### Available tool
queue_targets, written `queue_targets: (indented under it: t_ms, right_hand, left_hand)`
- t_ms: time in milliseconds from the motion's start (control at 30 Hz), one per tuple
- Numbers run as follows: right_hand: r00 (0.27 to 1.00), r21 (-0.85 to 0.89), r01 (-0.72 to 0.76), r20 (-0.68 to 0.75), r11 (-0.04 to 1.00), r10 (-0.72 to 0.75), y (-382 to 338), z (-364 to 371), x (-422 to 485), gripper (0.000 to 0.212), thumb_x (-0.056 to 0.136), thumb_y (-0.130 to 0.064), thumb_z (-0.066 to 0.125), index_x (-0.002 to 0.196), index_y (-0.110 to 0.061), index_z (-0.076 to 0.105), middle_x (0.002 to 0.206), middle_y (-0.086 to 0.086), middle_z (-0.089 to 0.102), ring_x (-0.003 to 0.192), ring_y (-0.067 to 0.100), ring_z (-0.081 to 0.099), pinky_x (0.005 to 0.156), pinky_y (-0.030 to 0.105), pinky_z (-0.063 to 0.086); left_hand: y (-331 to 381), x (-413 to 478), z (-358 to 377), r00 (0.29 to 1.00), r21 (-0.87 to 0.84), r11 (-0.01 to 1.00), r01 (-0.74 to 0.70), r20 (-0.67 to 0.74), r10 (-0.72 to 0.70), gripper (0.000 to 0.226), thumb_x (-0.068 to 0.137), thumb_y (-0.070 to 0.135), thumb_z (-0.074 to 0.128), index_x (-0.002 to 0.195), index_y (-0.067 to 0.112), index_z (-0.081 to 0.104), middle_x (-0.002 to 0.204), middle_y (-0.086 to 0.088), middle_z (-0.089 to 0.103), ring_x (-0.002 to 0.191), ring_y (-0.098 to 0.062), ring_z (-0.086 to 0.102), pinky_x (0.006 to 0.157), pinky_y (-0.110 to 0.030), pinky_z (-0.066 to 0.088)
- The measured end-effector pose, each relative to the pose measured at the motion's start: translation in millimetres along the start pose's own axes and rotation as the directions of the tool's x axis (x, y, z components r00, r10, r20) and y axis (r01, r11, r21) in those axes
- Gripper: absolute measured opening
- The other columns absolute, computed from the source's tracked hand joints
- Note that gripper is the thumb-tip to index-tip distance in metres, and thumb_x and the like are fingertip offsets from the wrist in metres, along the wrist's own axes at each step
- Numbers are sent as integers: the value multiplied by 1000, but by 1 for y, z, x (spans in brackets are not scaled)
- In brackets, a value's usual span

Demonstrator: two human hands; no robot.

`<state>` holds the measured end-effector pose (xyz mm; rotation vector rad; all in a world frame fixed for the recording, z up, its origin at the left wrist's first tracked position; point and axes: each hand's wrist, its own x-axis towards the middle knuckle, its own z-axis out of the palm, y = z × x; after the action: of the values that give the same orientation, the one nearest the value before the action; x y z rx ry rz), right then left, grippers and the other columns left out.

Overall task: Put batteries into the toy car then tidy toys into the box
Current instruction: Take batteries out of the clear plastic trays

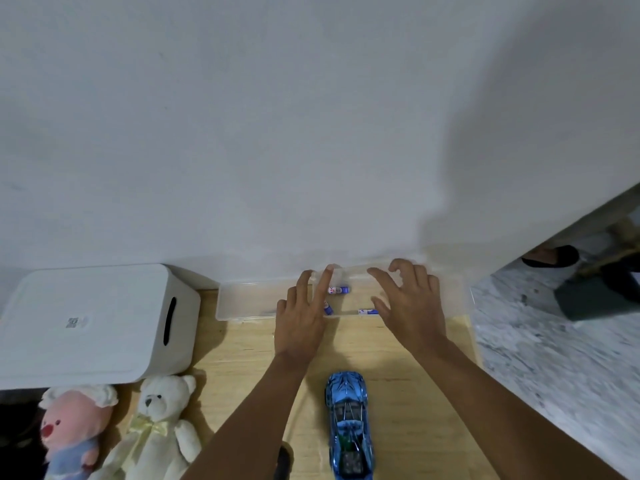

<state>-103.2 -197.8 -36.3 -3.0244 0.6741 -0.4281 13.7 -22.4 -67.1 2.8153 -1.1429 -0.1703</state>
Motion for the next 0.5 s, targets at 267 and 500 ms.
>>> queue_targets:
  t_ms: [267,500]
  right_hand:
    - [990,-70,-2,139,998,12,-1,2,-9,87,70,-39,86,148,-25,49,134,11,51,113,31,53,82,44,48]
    - [993,-84,-4,120,996,15,-2,5,-13,93,72,-51,84,152,-25,44,137,11,49,115,31,50,83,43,47]
  left_hand:
    - [-2,3,1,1000,28,1000,-2,-10,2,121,92,25,71,154,40,-32,160,-6,30,127,-25,50,94,-38,49]
    - [-3,2,-3,997,-79,997,-12,-77,6,100,90,75,49,162,42,-11,157,-4,36,128,-26,50,98,-43,47]
